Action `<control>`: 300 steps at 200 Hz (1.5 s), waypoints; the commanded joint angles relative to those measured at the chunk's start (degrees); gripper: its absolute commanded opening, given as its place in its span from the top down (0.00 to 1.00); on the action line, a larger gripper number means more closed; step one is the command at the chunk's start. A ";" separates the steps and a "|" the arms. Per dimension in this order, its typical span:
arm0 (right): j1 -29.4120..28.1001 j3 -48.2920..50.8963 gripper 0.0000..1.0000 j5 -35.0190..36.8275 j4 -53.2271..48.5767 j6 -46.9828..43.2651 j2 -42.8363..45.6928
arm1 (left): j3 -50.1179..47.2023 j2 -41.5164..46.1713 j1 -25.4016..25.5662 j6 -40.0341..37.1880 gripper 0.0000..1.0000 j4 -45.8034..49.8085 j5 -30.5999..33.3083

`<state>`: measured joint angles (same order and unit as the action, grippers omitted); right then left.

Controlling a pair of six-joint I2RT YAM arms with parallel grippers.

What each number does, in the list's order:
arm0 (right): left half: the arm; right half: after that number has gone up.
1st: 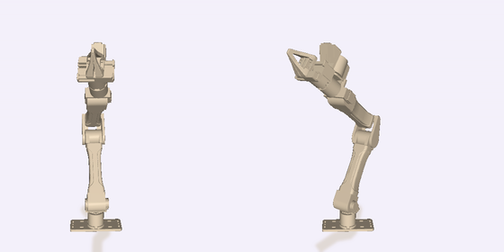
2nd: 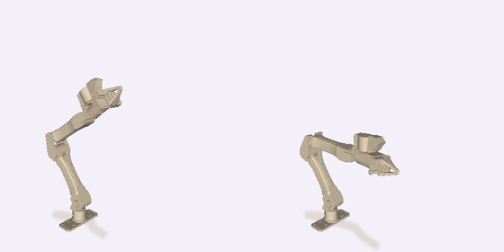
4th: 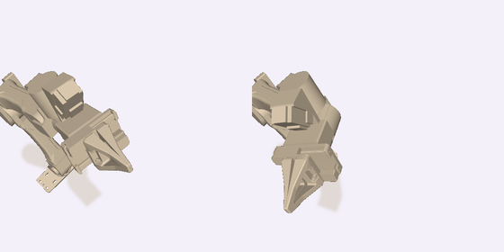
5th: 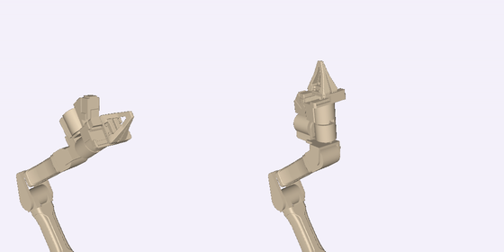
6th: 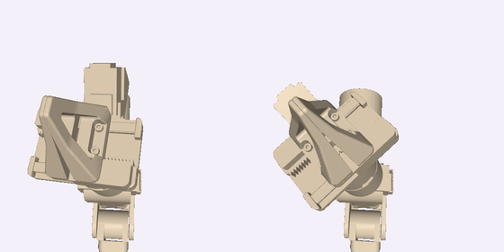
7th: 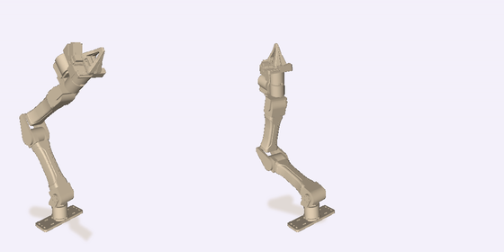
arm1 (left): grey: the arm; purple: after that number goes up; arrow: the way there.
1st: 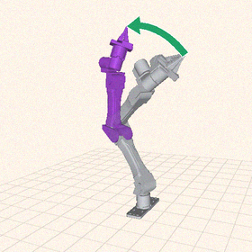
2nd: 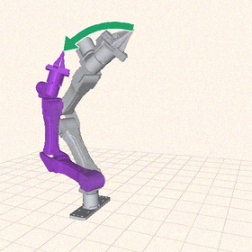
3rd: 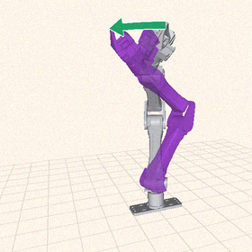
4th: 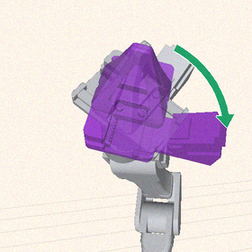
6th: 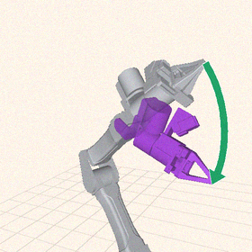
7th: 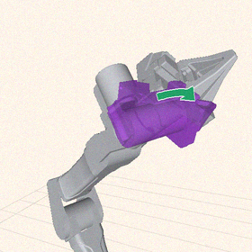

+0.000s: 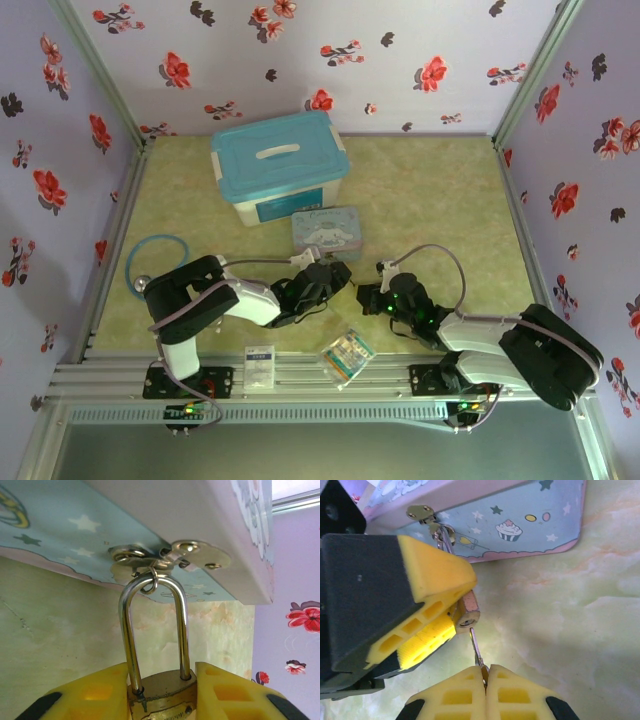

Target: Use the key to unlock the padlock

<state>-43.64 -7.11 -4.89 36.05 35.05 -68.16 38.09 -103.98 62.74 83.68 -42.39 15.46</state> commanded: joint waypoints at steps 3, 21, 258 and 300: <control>0.40 -0.33 1.00 -0.61 1.76 -0.59 0.31 | 1.84 0.64 0.58 -1.73 1.00 -2.74 1.52; 0.46 -0.25 1.00 -0.85 1.97 -0.74 0.39 | 1.93 -0.04 0.58 -1.22 1.00 -3.07 1.32; 1.31 -1.15 1.00 -0.04 -5.56 -1.60 3.26 | 1.03 -2.02 0.58 0.88 1.00 -8.05 2.71; 1.42 -1.93 1.00 -1.00 -4.78 -2.09 3.38 | 0.20 -1.81 0.97 1.76 1.00 -9.15 2.65</control>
<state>-42.26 -8.21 -5.19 30.17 34.41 -65.14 38.09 -106.15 63.09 85.19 -46.52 16.12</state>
